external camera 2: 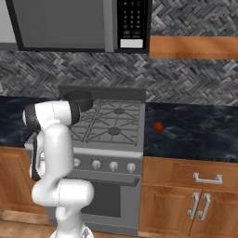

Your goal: Turn on the burner for the pot on the stove. Wait thirty seconds for the pot to heat up. Then add the bell pepper to the pot.

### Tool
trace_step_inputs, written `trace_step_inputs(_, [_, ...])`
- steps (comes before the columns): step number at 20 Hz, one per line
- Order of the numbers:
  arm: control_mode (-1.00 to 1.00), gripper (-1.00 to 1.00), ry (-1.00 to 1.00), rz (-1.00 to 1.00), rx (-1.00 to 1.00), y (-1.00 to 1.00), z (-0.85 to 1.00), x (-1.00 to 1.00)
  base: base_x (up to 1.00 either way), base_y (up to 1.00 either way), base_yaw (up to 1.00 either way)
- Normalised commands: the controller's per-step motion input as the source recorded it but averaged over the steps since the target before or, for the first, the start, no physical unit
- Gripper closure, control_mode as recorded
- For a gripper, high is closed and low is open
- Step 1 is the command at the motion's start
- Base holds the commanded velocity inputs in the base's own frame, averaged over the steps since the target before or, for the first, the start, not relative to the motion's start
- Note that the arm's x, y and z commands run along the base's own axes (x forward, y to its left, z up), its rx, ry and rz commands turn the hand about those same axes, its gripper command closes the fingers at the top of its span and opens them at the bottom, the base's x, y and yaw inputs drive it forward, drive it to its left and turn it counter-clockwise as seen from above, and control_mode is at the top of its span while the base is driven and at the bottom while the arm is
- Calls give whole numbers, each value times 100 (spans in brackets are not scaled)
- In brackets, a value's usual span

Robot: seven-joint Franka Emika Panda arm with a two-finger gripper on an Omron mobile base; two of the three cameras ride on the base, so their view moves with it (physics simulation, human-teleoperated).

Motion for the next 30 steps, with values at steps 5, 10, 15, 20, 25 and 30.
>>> trace_step_inputs(5, [-100, 100, 0, 0, 0, 100, 10, -59, 0, 0, 0])
trace_step_inputs(10, [-100, 100, 2, 0, 0, 100, 31, -67, 0, 0, 0])
trace_step_inputs(15, [-100, 100, -20, 0, -12, 62, 75, -66, 0, 0, 0])
trace_step_inputs(20, [-100, 100, -54, 2, -34, -45, 100, -5, 0, 0, 0])
trace_step_inputs(25, [-100, 100, -27, 0, -19, -33, 69, 0, 0, 0, 0])
trace_step_inputs(30, [-100, 100, 0, 0, 0, 0, 0, 0, 0, 0, 0])
